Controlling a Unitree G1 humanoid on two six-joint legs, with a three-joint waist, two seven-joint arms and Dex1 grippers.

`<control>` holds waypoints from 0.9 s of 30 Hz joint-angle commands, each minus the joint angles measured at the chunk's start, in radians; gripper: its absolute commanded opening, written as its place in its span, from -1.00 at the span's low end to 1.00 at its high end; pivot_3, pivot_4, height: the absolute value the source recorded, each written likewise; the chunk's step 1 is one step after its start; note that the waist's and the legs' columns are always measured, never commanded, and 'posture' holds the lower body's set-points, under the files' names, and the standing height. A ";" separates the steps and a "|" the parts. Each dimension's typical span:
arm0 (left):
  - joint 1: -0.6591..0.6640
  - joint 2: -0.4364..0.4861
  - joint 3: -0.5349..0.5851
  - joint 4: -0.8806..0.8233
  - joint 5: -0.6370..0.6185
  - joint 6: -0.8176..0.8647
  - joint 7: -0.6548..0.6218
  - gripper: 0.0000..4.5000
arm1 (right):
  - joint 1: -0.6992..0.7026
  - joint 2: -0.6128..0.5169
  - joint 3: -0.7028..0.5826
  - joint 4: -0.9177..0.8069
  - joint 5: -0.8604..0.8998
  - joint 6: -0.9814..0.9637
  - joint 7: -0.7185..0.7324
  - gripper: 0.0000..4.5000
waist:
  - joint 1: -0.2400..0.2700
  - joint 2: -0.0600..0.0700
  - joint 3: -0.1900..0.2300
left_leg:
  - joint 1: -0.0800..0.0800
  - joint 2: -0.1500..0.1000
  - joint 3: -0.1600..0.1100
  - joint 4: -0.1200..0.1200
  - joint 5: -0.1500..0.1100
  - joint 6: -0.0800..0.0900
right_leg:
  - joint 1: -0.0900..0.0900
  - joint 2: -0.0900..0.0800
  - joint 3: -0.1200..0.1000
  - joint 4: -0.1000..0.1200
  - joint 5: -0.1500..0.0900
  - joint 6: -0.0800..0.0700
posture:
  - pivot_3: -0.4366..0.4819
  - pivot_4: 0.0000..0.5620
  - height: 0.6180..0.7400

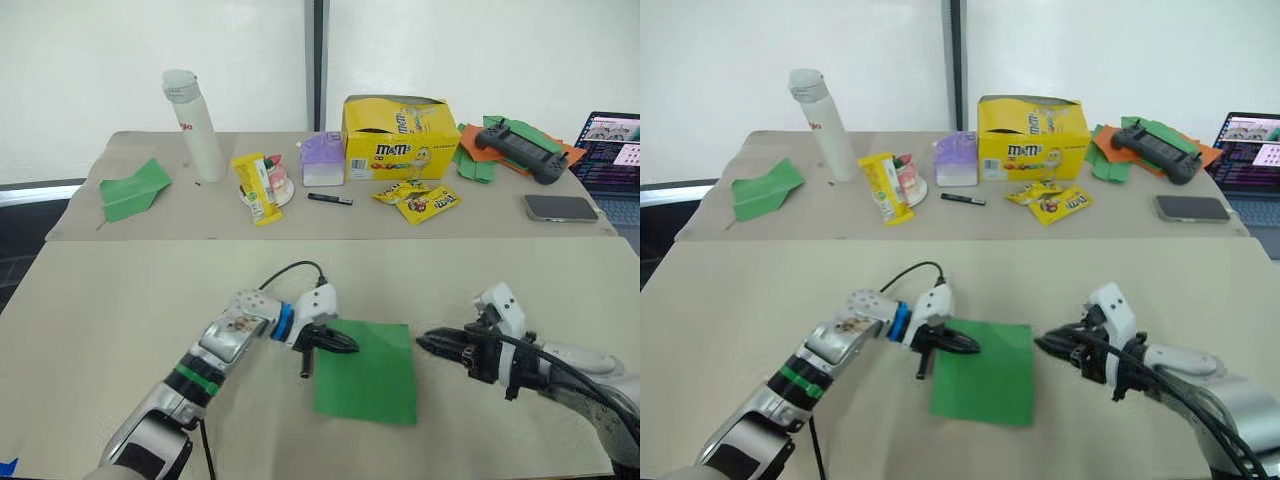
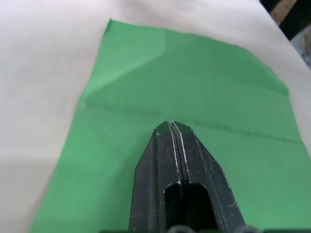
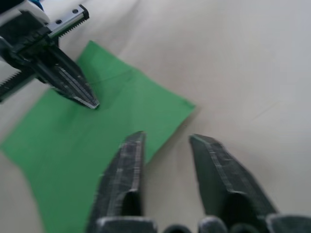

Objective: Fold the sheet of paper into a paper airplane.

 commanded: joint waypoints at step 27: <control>0.091 -0.002 0.020 -0.058 -0.006 -0.054 0.061 -1.00 | -0.093 0.134 -0.087 0.147 0.388 0.263 -0.273 0.31 | 0.008 0.001 0.000 | 0.000 -0.001 0.001 0.001 0.000 0.000 | 0.001 0.000 0.000 0.000 0.000 0.000 | -0.05 -0.47 1.00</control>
